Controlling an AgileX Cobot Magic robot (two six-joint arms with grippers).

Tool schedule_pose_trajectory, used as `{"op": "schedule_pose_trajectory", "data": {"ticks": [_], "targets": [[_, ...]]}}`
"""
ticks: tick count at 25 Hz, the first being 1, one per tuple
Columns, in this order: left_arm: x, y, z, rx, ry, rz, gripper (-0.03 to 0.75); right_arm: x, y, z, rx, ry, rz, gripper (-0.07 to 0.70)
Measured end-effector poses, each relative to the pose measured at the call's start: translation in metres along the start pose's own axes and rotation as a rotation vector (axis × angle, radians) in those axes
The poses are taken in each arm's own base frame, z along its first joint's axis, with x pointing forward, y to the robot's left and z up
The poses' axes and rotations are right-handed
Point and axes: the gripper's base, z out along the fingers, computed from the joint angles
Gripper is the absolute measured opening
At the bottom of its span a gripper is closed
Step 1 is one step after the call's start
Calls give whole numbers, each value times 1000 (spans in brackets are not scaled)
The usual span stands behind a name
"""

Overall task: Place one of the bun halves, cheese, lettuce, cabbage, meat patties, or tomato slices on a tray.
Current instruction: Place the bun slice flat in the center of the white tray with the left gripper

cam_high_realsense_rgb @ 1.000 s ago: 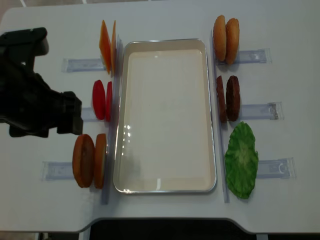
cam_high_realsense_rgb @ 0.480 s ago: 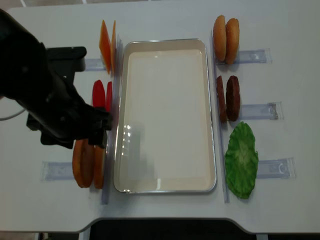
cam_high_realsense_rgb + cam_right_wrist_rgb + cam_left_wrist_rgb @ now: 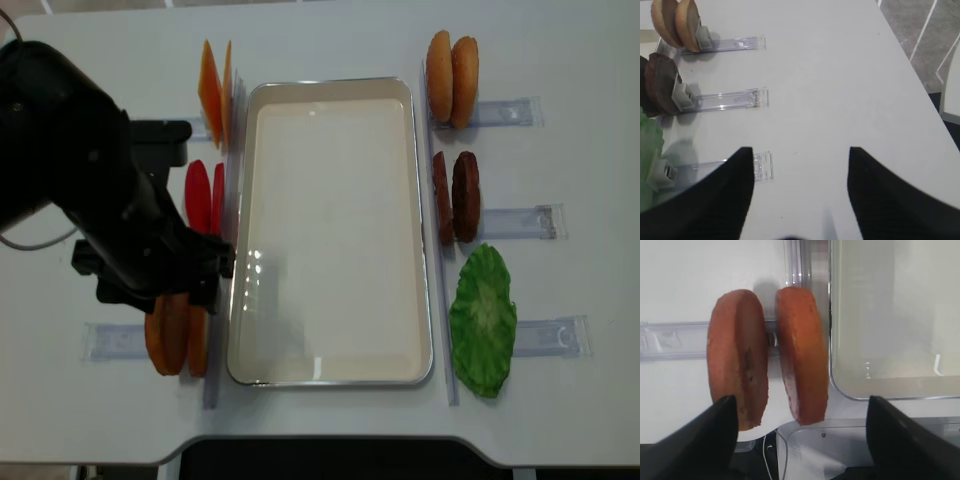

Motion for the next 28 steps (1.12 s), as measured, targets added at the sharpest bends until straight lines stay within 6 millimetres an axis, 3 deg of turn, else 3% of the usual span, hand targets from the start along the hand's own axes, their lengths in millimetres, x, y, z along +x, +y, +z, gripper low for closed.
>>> {"op": "schedule_pose_trajectory", "data": {"ticks": [10, 28], "targets": [[-6, -8, 8, 62, -28, -17, 610, 0, 0, 0, 0, 0, 0, 399], [-7, -10, 25, 20, 15, -5, 597, 0, 0, 0, 0, 0, 0, 399]]}}
